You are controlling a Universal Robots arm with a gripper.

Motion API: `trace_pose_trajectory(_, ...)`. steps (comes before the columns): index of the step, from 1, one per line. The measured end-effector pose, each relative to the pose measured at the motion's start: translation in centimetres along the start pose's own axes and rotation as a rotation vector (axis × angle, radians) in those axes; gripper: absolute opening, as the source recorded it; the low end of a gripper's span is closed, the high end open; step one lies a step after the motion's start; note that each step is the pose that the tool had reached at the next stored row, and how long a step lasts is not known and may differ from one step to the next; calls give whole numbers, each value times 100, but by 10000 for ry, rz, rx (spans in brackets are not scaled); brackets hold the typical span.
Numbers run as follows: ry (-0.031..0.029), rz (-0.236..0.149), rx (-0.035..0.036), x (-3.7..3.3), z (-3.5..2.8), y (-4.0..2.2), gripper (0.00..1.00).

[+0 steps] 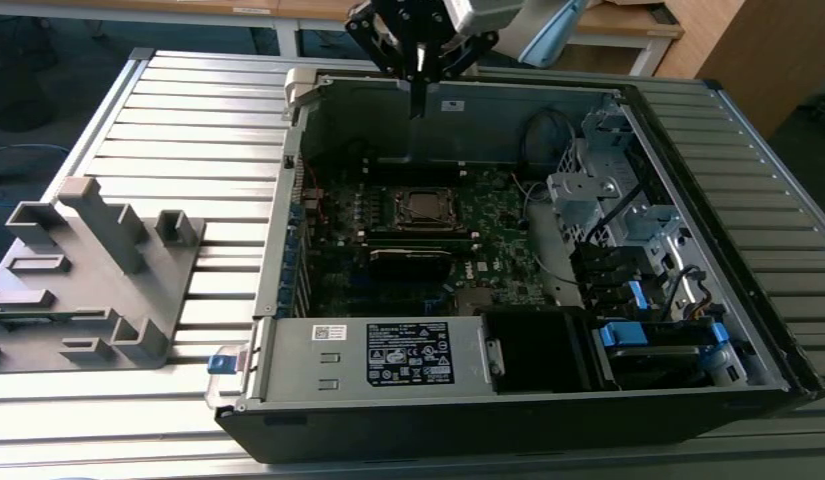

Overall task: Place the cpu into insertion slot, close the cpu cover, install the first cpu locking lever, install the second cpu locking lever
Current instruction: 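Install the second cpu locking lever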

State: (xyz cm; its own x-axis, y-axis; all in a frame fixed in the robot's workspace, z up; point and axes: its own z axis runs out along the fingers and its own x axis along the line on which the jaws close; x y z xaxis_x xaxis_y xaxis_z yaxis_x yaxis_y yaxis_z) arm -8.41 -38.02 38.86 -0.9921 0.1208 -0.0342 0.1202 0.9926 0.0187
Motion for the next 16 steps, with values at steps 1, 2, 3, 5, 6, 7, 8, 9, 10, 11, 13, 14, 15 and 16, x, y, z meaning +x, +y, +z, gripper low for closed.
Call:
trace_pose_trajectory(1,0,0,1,0,18,0,10)
trace_pose_trajectory(2,0,-1,0,1,36,0,10)
trace_pose_trajectory(3,0,-1,-1,2,54,-1,10)
trace_pose_trajectory(5,0,-1,-1,3,91,-2,10)
trace_pose_trajectory(6,0,-1,-1,4,109,-2,10)
trace_pose_trajectory(7,0,-2,-1,4,124,-2,10)
trace_pose_trajectory(8,0,-1,0,4,135,-3,10)
trace_pose_trajectory(9,1,-1,1,4,139,-2,10)
trace_pose_trajectory(10,1,-2,2,4,140,-2,10)
trace_pose_trajectory(11,1,-2,1,5,142,-3,10)
trace_pose_trajectory(13,5,-1,-43,4,147,-3,10)
trace_pose_trajectory(14,13,1,-112,4,149,-3,10)
trace_pose_trajectory(15,23,5,-188,4,149,-3,10)
trace_pose_trajectory(16,34,9,-289,5,150,-3,10)
